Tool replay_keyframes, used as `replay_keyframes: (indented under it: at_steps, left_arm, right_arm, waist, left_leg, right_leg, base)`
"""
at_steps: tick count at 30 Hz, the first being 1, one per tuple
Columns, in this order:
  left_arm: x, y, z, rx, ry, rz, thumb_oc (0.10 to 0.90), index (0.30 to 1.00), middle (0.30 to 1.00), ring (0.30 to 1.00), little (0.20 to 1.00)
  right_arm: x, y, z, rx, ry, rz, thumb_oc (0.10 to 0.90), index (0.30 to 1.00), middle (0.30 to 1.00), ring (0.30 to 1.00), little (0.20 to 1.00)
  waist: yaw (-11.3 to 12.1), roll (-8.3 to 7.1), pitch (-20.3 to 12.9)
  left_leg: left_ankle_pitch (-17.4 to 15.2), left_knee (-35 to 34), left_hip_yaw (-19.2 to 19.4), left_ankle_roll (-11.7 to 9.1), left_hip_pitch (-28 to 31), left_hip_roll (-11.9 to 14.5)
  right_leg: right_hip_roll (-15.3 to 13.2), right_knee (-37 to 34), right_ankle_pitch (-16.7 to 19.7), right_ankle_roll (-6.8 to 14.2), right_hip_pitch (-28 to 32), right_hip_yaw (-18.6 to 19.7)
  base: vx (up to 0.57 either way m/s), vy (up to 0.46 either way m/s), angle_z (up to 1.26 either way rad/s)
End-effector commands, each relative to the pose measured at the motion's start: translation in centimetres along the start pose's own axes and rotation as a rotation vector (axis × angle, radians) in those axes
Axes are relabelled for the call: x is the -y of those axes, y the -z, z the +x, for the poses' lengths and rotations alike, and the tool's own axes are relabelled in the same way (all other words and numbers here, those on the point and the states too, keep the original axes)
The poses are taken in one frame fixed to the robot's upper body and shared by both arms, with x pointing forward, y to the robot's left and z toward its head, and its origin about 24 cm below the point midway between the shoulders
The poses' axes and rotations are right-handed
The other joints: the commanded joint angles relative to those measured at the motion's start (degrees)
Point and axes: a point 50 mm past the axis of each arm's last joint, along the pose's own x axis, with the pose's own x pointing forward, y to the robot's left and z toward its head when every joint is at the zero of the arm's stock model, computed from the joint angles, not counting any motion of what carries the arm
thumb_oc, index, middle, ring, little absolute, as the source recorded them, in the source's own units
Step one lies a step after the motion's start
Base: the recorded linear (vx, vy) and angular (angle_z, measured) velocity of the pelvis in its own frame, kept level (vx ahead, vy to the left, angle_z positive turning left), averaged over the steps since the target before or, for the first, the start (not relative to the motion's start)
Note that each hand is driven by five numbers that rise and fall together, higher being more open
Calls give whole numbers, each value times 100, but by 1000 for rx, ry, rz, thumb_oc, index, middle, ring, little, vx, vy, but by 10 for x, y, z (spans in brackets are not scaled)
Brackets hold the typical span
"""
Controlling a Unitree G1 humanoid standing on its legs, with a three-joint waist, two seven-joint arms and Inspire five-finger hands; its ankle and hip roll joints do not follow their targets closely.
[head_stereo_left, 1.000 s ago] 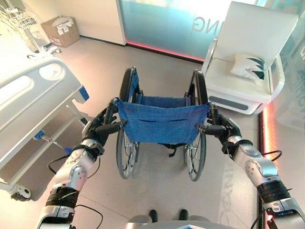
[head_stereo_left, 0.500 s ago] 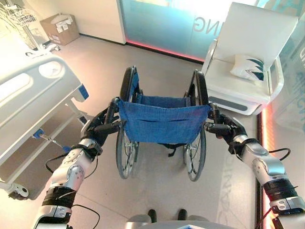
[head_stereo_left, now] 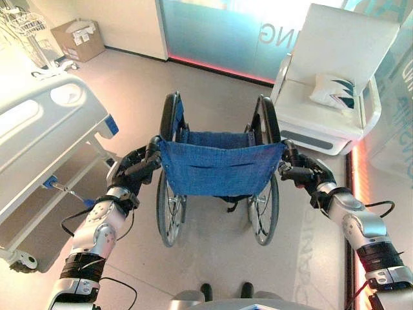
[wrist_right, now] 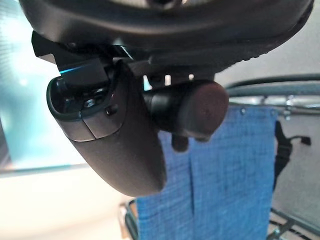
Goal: Push the wheelchair next to the bed
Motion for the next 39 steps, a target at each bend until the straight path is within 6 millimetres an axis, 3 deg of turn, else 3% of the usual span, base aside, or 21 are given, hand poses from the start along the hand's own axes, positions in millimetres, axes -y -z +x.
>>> replay_keyframes:
  at_steps: [1,2,7,9,12,26,38,39]
  left_arm:
    - [156,-59,-11,316,668,-19,433,349,349,349,349]
    - [156,-57,-11,315,658,-13,400,300,300,300,300]
    - [160,-52,-11,290,648,38,400,300,300,300,300]
    - [161,-50,-11,277,647,61,422,333,333,333,333]
    - [163,-46,-10,251,632,93,400,300,300,300,300]
    - [157,-26,-2,101,566,252,400,300,300,300,300]
    - [163,1,-3,-26,599,197,400,300,300,300,300]
    - [165,4,-5,-41,604,182,500,451,451,451,451]
  right_arm:
    - [-92,-50,3,229,-470,-27,400,300,300,300,300]
    - [-93,-49,3,230,-469,-25,400,300,300,300,300]
    - [-98,-49,3,236,-469,-14,400,300,300,300,300]
    - [-98,-49,3,238,-466,-13,400,300,300,300,300]
    - [-99,-50,3,236,-471,-7,400,300,300,300,300]
    - [-94,-43,7,184,-415,-65,400,300,300,300,300]
    - [-98,-38,9,168,-420,-65,400,300,300,300,300]
    - [-99,-37,9,168,-419,-63,400,300,300,300,300]
  waist:
    - [-207,72,-384]
    - [-201,68,-384]
    - [-194,66,-385]
    - [-192,67,-382]
    - [-195,70,-386]
    - [-199,82,-415]
    - [-210,80,-440]
    - [-212,80,-434]
  left_leg:
    - [-382,322,-46,-17,-64,-156]
    - [-384,332,-53,-13,-68,-159]
    - [-383,333,-47,-11,-64,-157]
    - [-380,334,-21,-15,-64,-147]
    - [-373,307,20,-25,-48,-129]
    - [-305,216,68,-84,2,-61]
    - [-232,132,140,-167,48,43]
    - [-226,129,151,-178,54,57]
  right_leg:
    - [31,646,-151,176,-187,31]
    - [31,644,-150,173,-186,29]
    - [35,620,-142,171,-175,5]
    - [36,602,-140,170,-163,-13]
    - [42,566,-138,169,-140,-51]
    - [140,379,-111,124,-25,-124]
    - [237,228,-106,67,86,-226]
    - [244,220,-105,61,96,-240]
  base:
    - [0,0,0]
    - [0,0,0]
    - [0,-26,-3]
    - [-7,-36,-1]
    - [-7,-41,-1]
    - [-8,-44,0]
    - [-6,-54,1]
    - [-11,-53,2]
